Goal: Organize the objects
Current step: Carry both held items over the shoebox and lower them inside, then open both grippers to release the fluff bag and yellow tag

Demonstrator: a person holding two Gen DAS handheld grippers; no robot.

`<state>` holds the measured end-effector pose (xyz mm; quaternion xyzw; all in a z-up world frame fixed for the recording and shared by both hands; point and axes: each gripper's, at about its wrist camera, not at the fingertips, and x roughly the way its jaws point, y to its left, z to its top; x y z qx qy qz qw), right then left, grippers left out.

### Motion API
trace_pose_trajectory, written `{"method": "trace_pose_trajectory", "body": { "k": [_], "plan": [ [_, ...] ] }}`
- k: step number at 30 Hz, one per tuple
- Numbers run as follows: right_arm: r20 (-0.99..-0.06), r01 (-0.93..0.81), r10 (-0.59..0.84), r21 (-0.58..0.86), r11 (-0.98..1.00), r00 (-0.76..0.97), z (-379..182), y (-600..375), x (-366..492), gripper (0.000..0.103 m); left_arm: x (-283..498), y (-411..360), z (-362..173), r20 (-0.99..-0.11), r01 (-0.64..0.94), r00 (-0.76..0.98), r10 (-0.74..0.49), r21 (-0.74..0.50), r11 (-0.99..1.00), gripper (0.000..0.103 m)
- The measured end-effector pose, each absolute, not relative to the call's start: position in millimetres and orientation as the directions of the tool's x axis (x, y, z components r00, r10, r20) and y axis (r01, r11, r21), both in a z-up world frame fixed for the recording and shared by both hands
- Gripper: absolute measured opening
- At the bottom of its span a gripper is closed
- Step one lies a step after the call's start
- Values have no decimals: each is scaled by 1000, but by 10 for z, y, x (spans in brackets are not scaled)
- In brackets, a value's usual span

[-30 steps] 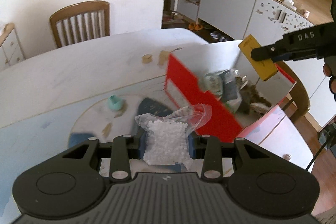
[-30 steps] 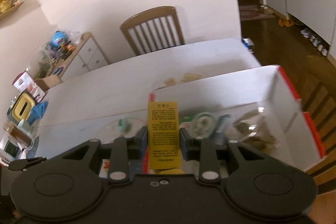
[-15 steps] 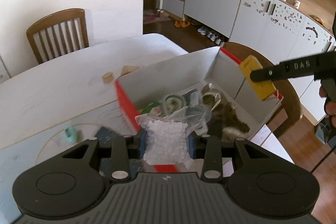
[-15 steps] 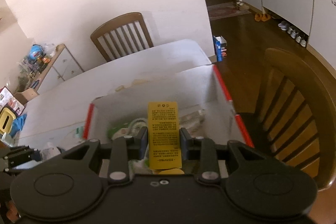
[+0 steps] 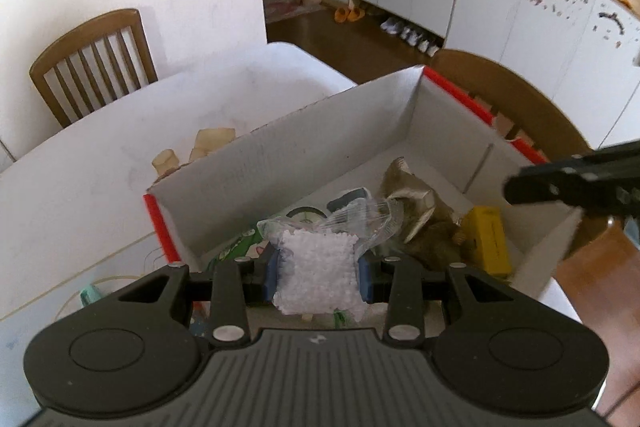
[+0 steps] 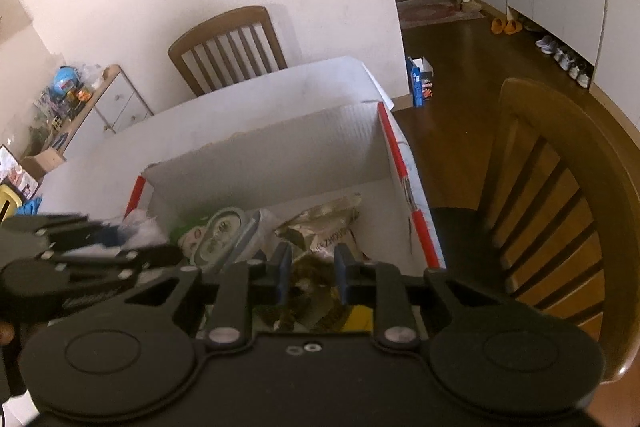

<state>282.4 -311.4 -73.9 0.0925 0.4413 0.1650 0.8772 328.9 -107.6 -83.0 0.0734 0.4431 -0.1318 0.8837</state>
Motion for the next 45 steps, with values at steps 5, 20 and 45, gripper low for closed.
{"method": "trace_pose_trajectory", "body": {
  "k": [5, 20, 45],
  "plan": [
    [-756, -206, 377, 316, 926, 535, -826, -3176, 2829, 23, 3487, -1190, -1005, -824, 298, 547, -146, 29, 954, 37],
    [-784, -227, 388, 315, 922, 484, -962, -3159, 2838, 26, 3735, -1319, -1255, -853, 276, 511, -107, 45, 960, 37],
    [-763, -282, 421, 318, 905, 491, -700, -2965, 2774, 39, 3305, -1073, -832, -801, 282, 559, -216, -62, 958, 73]
  ]
}}
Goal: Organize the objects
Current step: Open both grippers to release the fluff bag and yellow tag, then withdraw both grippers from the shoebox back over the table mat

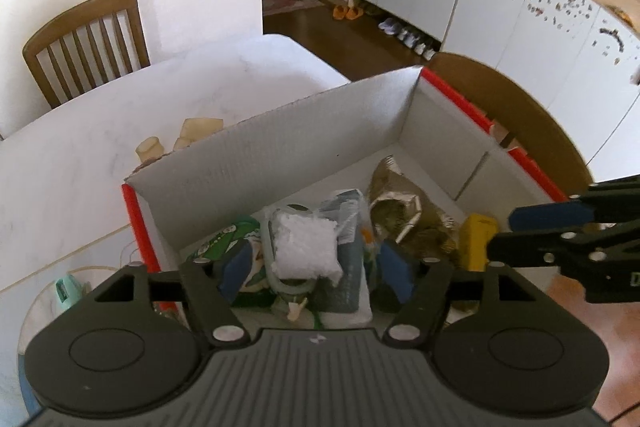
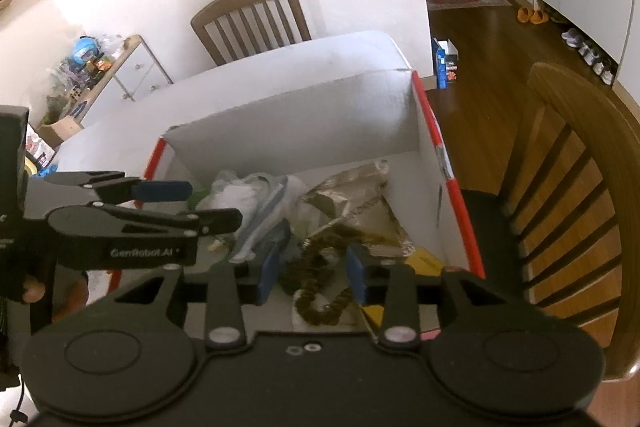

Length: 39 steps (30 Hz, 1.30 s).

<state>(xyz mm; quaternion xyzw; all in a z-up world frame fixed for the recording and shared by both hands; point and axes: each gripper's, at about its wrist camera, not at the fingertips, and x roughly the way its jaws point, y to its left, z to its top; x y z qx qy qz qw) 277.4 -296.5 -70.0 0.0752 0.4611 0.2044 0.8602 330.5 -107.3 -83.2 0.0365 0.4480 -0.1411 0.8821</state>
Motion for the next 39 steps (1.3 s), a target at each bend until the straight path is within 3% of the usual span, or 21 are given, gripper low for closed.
{"method": "trace_pose_trajectory", "body": {
  "k": [12, 15, 21, 23, 30, 33, 39],
  "plan": [
    [-738, -329, 424, 283, 901, 524, -428, -2644, 2555, 61, 2858, -609, -499, -739, 267, 620, -263, -117, 957, 74],
    [-734, -337, 426, 278, 899, 529, -379, -2547, 2498, 64, 2734, -412, -441, -725, 237, 642, -248, -120, 964, 80],
    [-726, -347, 410, 246, 905, 553, -295, -2301, 2376, 79, 2494, -8, -354, -711, 186, 670, -212, -116, 976, 81],
    [-721, -354, 409, 238, 904, 560, -279, -2197, 2328, 83, 2430, 136, -352, -713, 171, 671, -204, -119, 978, 89],
    [-712, -393, 432, 235, 889, 554, -251, -1803, 2173, 87, 2281, 625, -404, -720, 114, 672, -177, -136, 984, 92],
    [-711, -413, 446, 237, 880, 544, -259, -1624, 2112, 87, 2247, 811, -429, -718, 101, 673, -175, -144, 984, 102],
    [-713, -446, 468, 239, 862, 522, -300, -1249, 2001, 90, 2240, 1141, -469, -713, 80, 681, -165, -152, 985, 102]
  ]
}}
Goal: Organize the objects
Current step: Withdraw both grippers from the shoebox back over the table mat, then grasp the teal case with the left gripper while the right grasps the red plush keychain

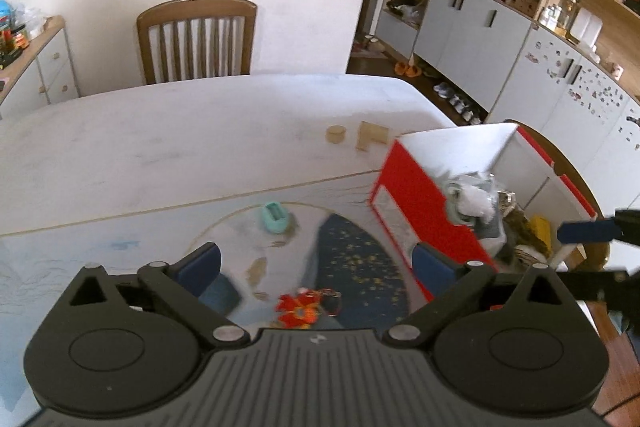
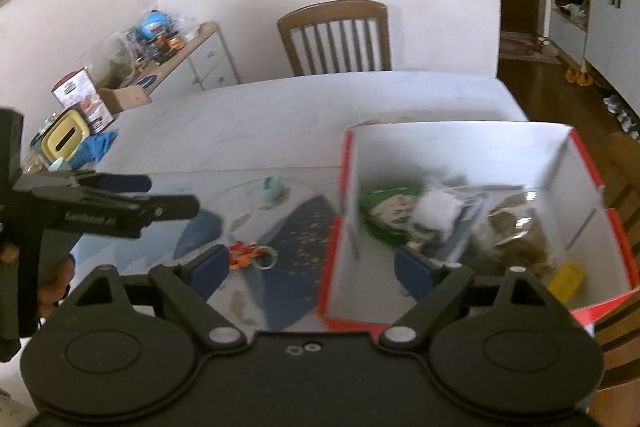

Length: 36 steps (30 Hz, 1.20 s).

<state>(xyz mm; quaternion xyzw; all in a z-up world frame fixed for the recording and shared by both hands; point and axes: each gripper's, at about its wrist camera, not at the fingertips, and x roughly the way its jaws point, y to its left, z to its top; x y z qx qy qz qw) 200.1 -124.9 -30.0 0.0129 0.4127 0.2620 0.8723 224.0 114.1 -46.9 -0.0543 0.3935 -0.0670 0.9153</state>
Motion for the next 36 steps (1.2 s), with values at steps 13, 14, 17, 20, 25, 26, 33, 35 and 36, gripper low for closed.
{"method": "trace_pose_trajectory", "body": {
  "k": [13, 14, 17, 20, 25, 26, 33, 35, 36],
  "plan": [
    [-756, -499, 458, 202, 843, 468, -620, -388, 1901, 90, 2542, 1659, -774, -727, 33, 680, -100, -106, 994, 102],
    [-757, -501, 451, 189, 844, 474, -656, -336, 1904, 90, 2576, 1671, -807, -728, 36, 678, -102, -106, 994, 102],
    [-761, -498, 430, 163, 852, 485, -775, -206, 1966, 90, 2689, 1699, -890, -728, 43, 676, -110, -110, 993, 102],
    [-765, -491, 426, 167, 855, 483, -894, -97, 2043, 90, 2802, 1680, -960, -726, 57, 677, -119, -108, 992, 102],
    [-769, -500, 414, 144, 854, 486, -1086, 91, 2127, 90, 2990, 1620, -1095, -730, 96, 669, -143, -106, 990, 102],
    [-773, -504, 414, 142, 852, 481, -1122, 123, 2137, 90, 3027, 1610, -1127, -731, 101, 666, -146, -106, 989, 103],
    [-799, -502, 395, 137, 854, 454, -1334, 245, 2235, 85, 3293, 1496, -1365, -755, 151, 626, -195, -128, 980, 103],
    [-805, -502, 396, 144, 853, 441, -1385, 258, 2277, 82, 3354, 1446, -1421, -760, 167, 615, -208, -132, 977, 102],
    [-807, -501, 392, 141, 854, 442, -1404, 265, 2292, 82, 3380, 1419, -1447, -762, 174, 612, -212, -133, 976, 103]
  ]
}}
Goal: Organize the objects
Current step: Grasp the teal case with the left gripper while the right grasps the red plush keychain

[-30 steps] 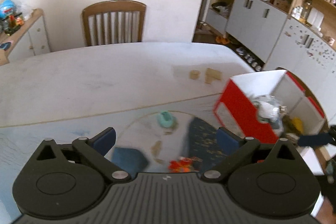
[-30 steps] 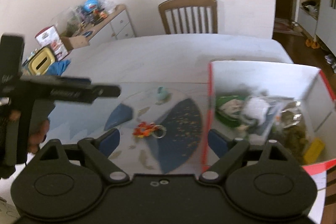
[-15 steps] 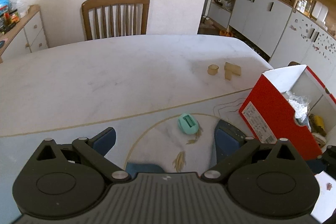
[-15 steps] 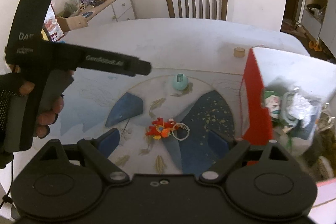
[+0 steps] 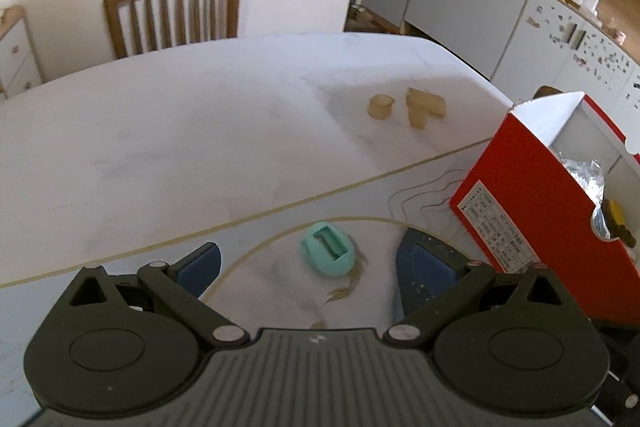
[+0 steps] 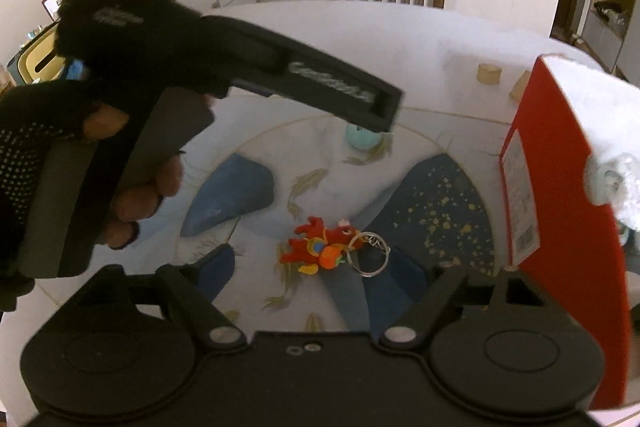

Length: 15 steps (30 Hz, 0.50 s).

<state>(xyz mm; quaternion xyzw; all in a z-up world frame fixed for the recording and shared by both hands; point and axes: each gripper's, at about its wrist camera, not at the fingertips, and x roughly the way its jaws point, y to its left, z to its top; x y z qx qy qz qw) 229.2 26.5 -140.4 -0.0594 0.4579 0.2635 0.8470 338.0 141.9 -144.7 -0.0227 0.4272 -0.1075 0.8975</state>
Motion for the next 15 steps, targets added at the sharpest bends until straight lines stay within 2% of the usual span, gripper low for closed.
{"method": "trace_pose_trajectory", "body": {
  "k": [15],
  "plan": [
    [-825, -514, 386, 139, 846, 412, -1638, 411, 2405, 70, 3512, 1288, -1712, -756, 206, 621, -208, -99, 974, 102]
  ]
}}
